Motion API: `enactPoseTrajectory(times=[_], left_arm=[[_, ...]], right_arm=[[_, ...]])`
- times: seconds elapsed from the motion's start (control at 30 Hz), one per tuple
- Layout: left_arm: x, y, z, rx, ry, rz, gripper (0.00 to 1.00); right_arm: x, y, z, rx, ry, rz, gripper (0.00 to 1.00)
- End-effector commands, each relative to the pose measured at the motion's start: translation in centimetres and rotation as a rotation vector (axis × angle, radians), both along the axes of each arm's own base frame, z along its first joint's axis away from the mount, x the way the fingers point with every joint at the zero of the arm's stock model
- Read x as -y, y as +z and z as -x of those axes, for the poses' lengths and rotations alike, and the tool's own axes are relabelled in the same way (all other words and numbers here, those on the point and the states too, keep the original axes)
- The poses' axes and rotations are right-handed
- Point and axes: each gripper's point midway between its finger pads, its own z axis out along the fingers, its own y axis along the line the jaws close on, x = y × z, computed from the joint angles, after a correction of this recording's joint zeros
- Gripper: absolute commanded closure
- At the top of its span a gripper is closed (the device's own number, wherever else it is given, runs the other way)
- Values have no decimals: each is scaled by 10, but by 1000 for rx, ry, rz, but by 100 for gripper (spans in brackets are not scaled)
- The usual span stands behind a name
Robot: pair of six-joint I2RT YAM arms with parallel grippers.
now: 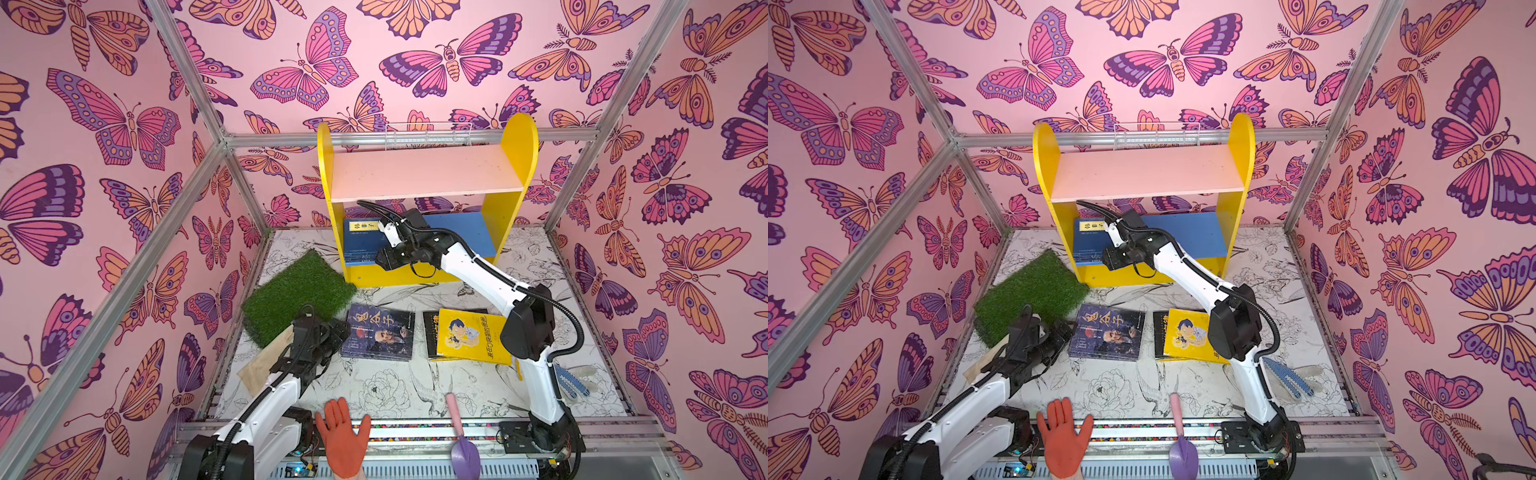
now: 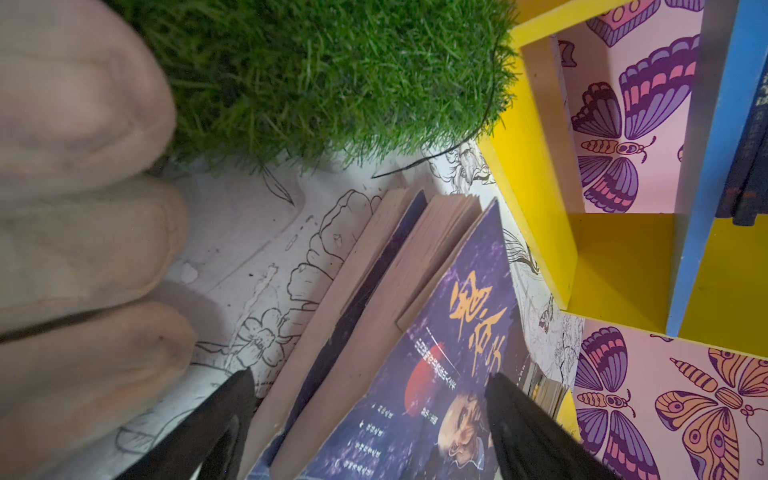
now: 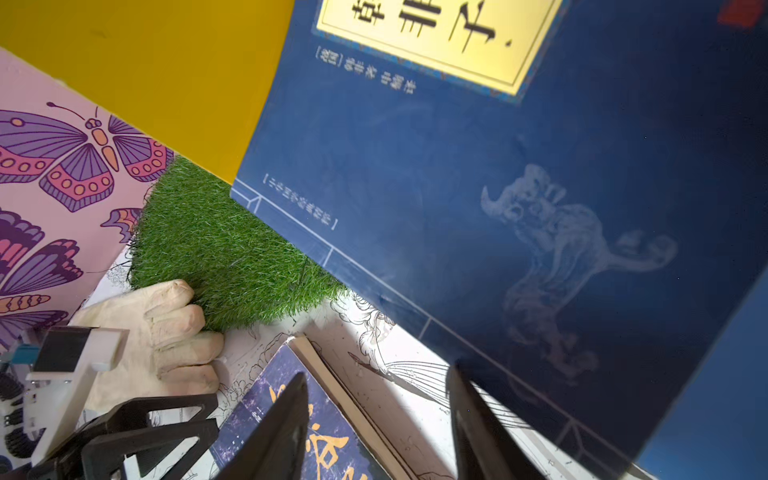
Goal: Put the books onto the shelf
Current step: 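Open the right gripper and draw it back from the shelf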
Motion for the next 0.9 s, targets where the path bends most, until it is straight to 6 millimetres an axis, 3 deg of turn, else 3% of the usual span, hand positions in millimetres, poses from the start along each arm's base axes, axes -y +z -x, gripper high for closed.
enactPoseTrajectory(times=[0.0, 0.33, 0.87], left_arm=[[-4, 2, 0, 1, 0, -23, 11], [-2, 1, 0, -6, -6, -20, 10], [-1, 0, 2, -6, -14, -17, 10]], right_arm=[[-4, -9, 9, -43, 23, 27, 47], [-9, -10, 22, -37, 49, 32, 47], [-37, -11, -5, -27, 50, -15, 47]])
